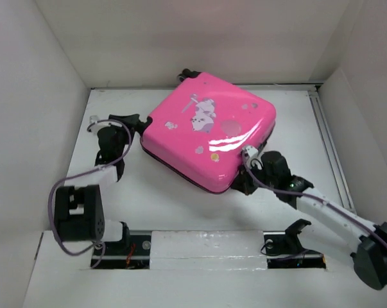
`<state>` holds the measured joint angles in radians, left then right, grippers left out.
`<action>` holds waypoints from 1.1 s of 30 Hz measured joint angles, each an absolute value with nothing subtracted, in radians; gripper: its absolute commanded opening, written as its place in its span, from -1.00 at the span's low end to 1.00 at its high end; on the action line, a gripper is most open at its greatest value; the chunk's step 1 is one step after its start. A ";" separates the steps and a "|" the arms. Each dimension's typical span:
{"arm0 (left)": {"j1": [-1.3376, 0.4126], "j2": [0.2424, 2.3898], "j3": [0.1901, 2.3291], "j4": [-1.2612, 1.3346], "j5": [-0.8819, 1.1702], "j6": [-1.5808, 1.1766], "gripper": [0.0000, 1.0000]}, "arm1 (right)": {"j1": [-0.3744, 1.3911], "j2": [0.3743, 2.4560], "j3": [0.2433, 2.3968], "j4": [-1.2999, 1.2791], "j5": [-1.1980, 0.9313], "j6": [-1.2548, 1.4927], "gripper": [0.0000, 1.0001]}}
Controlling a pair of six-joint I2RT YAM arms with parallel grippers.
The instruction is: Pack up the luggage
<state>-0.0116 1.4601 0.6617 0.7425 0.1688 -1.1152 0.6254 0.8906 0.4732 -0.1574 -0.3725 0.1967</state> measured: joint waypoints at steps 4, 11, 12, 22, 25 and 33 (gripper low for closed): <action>0.024 1.205 0.462 0.720 0.001 -1.128 -1.00 | 0.507 1.063 0.564 -0.149 -0.430 0.144 -1.00; 0.019 0.833 0.368 0.495 -0.115 -1.084 -1.00 | 0.450 1.137 0.598 -0.059 -0.359 0.096 -1.00; 0.014 0.807 0.384 0.459 -0.115 -1.071 -1.00 | 0.445 1.129 0.597 -0.055 -0.352 0.095 -1.00; 0.001 0.818 0.575 0.307 -0.060 -1.008 -1.00 | 0.384 1.007 0.409 0.192 -0.367 0.107 0.59; -0.001 0.821 0.595 0.267 -0.059 -0.978 -1.00 | 0.390 0.974 0.371 0.224 -0.410 0.112 0.61; -0.005 0.897 0.620 0.240 -0.065 -0.916 -1.00 | 0.393 0.882 0.327 0.299 -0.450 0.127 -0.12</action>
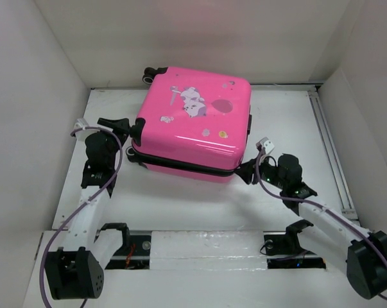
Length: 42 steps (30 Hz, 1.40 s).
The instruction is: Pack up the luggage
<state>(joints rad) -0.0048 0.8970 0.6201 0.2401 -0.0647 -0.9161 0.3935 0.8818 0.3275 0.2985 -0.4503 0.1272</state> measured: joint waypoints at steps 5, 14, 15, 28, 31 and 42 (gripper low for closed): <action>-0.005 0.928 0.622 0.256 -0.085 -0.905 -1.00 | 0.385 0.946 0.347 0.316 -0.489 0.127 -0.17; -0.005 0.980 0.621 0.294 -0.102 -0.908 -1.00 | 0.368 1.004 0.362 0.339 -0.498 0.128 0.02; -0.005 0.987 0.620 0.305 -0.105 -0.912 -1.00 | 0.364 1.019 0.369 0.342 -0.500 0.127 0.09; -0.005 1.007 0.599 0.332 -0.114 -0.920 -1.00 | 0.353 1.137 0.377 0.416 -0.573 0.103 -0.95; -0.005 1.007 0.590 0.332 -0.113 -0.920 -1.00 | 0.353 1.140 0.377 0.417 -0.545 0.107 -1.00; -0.013 0.975 0.580 0.331 -0.116 -0.934 -1.00 | 0.356 1.040 0.329 0.419 -0.472 0.128 -1.00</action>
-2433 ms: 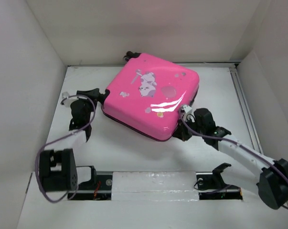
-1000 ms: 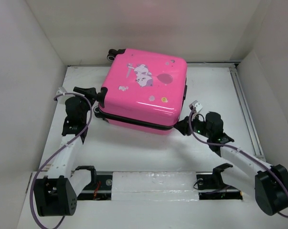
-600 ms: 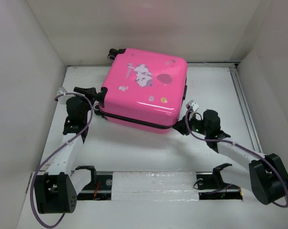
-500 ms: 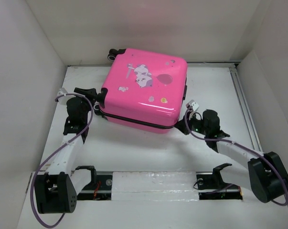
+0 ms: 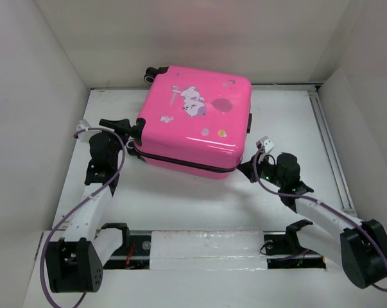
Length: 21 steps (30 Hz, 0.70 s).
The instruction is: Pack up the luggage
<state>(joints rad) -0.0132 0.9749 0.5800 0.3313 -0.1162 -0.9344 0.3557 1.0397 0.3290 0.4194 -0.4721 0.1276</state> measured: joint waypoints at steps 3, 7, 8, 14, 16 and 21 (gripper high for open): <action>-0.020 0.946 0.592 0.317 -0.123 -0.929 -1.00 | 0.361 0.965 0.299 0.402 -0.450 0.129 -1.00; -0.027 0.946 0.620 0.295 -0.146 -0.906 -1.00 | 0.368 0.890 0.287 0.388 -0.441 0.132 -1.00; -0.028 0.948 0.620 0.291 -0.154 -0.900 -1.00 | 0.369 0.878 0.287 0.395 -0.444 0.133 -1.00; -0.031 1.019 0.618 0.287 -0.209 -0.891 -1.00 | 0.415 0.846 0.287 0.366 -0.439 0.136 -1.00; -0.031 1.053 0.615 0.292 -0.222 -0.891 -1.00 | 0.445 0.822 0.287 0.340 -0.426 0.137 -1.00; -0.030 1.102 0.601 0.321 -0.242 -0.899 -1.00 | 0.486 0.779 0.292 0.276 -0.313 0.148 -0.35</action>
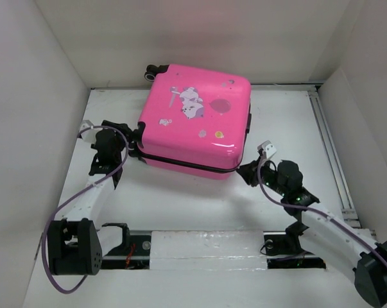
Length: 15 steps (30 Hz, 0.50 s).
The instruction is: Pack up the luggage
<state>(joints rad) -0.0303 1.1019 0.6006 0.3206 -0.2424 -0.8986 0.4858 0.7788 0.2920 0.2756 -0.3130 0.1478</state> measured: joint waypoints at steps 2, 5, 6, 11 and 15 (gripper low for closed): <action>-0.030 1.102 0.601 0.324 -0.252 -0.898 -1.00 | 0.485 0.801 0.305 0.272 -0.271 0.148 -0.11; -0.026 1.105 0.601 0.330 -0.271 -0.895 -1.00 | 0.466 0.873 0.326 0.289 -0.279 0.130 -0.26; -0.026 1.107 0.603 0.331 -0.276 -0.894 -1.00 | 0.458 0.894 0.327 0.305 -0.299 0.127 -0.20; -0.025 1.156 0.639 0.332 -0.298 -0.880 -1.00 | 0.373 1.010 0.327 0.393 -0.411 0.086 0.07; -0.026 1.170 0.661 0.339 -0.300 -0.880 -1.00 | 0.288 1.036 0.302 0.503 -0.540 0.078 0.13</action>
